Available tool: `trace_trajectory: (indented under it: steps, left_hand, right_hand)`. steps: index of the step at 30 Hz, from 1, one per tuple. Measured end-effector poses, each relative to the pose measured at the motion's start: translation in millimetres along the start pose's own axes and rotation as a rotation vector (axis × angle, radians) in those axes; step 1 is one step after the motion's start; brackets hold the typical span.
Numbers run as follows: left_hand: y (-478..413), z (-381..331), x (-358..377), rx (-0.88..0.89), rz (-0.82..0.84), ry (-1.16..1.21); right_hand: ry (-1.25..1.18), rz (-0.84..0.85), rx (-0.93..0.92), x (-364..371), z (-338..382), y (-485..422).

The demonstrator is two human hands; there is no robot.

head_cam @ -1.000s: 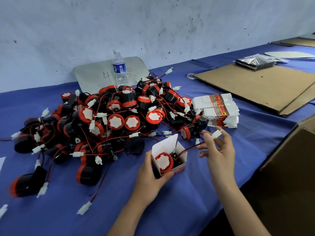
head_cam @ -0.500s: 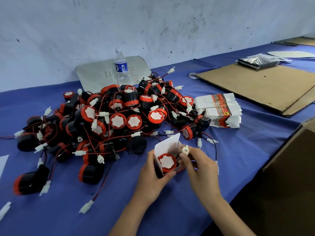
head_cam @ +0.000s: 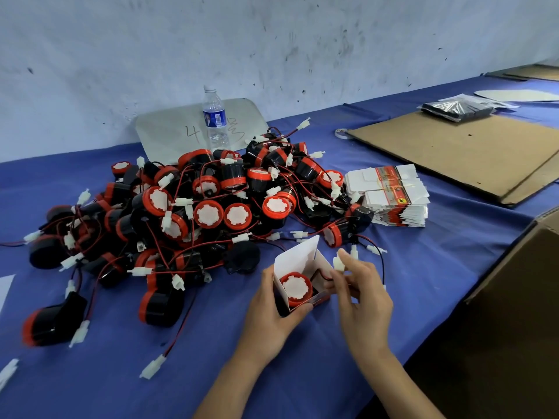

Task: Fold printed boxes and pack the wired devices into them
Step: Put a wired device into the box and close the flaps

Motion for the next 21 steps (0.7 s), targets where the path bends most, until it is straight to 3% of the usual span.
trace_trajectory:
  steps: [7, 11, 14, 17, 21]
  left_hand:
    - [-1, 1, 1, 0.004, -0.009, -0.007]
    - [0, 1, 5, 0.024, 0.009, -0.033]
    - [0, 1, 5, 0.021, 0.011, -0.028]
    - [0, 1, 6, 0.028, 0.019, -0.027]
    - [2, -5, 6, 0.034, -0.001, -0.028]
  right_hand:
    - [0.094, 0.094, -0.114, 12, 2, 5]
    - [0.415, 0.083, -0.231, 20, 13, 5]
    - [0.479, 0.119, -0.233, 23, 14, 2]
    - [0.542, 0.234, -0.178, 29, 12, -3]
    - [0.9, 0.625, 0.094, 51, -19, -7]
Point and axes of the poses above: each hand's wrist, its own y-axis away from the middle knuckle, its own x-axis out of the palm, z = x × y, the point moved 9 cm from there along -y, towards the middle knuckle, and after that the axes turned 2 degrees about x, right-handed, at the moved point
